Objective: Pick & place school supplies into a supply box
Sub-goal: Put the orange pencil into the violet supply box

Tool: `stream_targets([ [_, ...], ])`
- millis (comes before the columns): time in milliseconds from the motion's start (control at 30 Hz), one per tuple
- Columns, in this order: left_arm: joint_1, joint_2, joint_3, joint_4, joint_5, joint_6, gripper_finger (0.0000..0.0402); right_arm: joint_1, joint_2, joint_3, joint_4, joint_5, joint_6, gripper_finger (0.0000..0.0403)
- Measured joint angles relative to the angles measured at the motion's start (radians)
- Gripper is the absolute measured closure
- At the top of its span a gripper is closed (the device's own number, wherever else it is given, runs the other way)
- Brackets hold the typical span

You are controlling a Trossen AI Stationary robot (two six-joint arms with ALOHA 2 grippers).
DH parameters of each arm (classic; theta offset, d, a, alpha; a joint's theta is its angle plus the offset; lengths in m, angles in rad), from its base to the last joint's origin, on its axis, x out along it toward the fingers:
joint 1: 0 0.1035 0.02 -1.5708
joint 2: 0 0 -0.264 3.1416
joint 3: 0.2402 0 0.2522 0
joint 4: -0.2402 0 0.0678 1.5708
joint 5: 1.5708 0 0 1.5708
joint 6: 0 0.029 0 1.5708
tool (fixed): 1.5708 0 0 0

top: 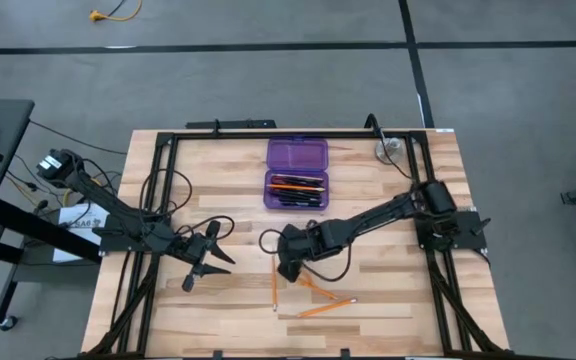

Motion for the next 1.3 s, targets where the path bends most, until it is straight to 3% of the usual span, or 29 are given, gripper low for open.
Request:
stream_targets([
  [633,0.000,0.000,0.002,-0.005,0.000,0.003,0.0292,-0.003,0.133,0.006,0.007,0.032,0.046,0.0225],
  [1000,0.000,0.000,0.002,-0.011,0.000,0.006,0.0292,-0.039,0.140,0.006,-0.028,0.049,0.089,0.0320],
  [1300,0.000,0.000,0.001,-0.025,0.000,0.006,0.0292,-0.066,0.137,0.006,-0.068,0.073,0.006,0.0395],
])
